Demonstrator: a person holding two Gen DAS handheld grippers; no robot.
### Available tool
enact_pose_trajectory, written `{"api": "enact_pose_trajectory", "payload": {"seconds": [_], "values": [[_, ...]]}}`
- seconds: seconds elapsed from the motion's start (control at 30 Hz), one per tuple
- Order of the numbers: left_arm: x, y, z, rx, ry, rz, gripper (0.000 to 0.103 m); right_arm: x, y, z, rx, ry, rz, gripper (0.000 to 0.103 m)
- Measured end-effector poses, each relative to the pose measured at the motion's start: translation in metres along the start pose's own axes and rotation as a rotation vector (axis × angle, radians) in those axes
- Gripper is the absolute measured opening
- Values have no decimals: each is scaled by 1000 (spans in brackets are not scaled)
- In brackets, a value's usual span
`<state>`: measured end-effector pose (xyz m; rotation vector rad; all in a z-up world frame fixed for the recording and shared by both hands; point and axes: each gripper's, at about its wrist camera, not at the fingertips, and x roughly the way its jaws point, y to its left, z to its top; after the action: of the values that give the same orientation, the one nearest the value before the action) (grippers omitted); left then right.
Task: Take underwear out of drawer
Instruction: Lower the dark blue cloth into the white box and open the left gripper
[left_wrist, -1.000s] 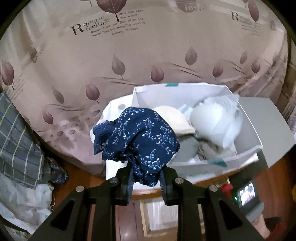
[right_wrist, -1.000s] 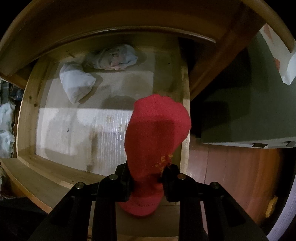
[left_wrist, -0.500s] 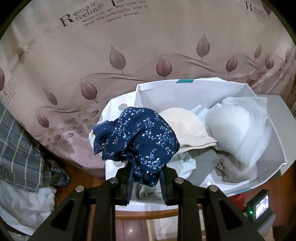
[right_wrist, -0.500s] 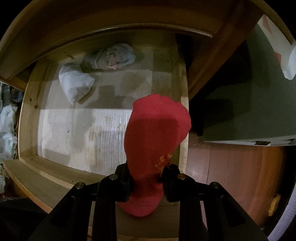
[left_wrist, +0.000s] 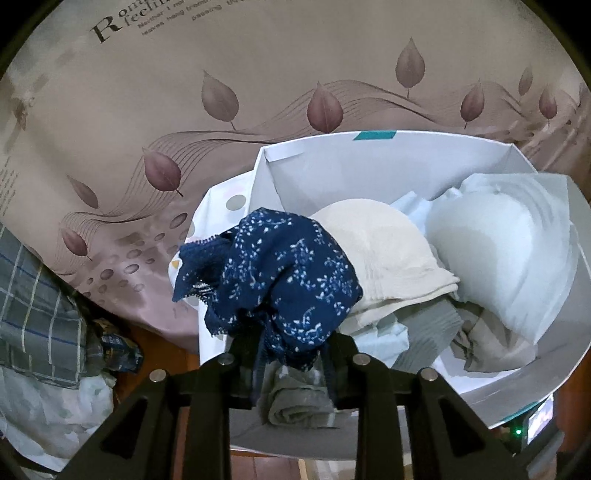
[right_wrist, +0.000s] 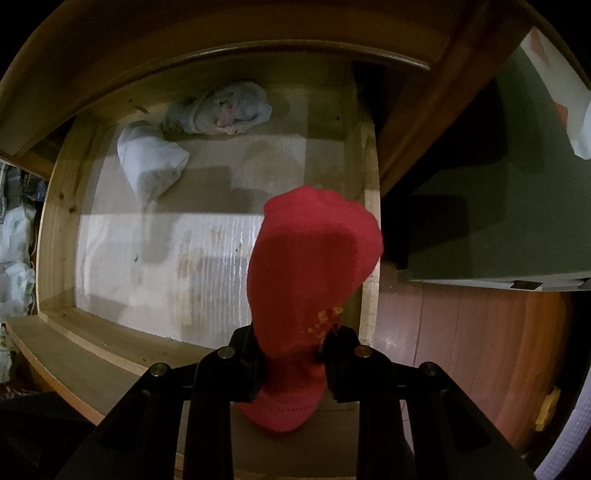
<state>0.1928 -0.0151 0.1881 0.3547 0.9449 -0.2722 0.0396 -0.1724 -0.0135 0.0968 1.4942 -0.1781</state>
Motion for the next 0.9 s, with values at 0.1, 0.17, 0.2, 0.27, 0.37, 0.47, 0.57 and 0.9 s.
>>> {"api": "enact_pose_trajectory", "payload": {"seconds": [0.1,0.17,0.2,0.27,0.37,0.47,0.57,0.9], "values": [[7,0,1,1,22,-16,27,0,1,0,-2,2,-2,24],[15,2,3,-22,46,-48,27,0,1,0,-3,3,-3,24],[15,1,4,-19,39,-50,27,1,1,0,-4,4,-3,24],[18,0,6,-29,54,-78,27,1,1,0,-5,6,-3,24],[20,-5,8,-19,72,-56,28,2,1,1,-5,9,-2,24],[20,-7,7,-21,72,-45,28,2,1,1,-4,11,-1,24],[16,-5,5,-40,67,-37,33,2,1,1,-5,11,-1,24],[-30,1,-19,-59,-73,-19,59,-1,1,1,-11,-19,3,24]]}}
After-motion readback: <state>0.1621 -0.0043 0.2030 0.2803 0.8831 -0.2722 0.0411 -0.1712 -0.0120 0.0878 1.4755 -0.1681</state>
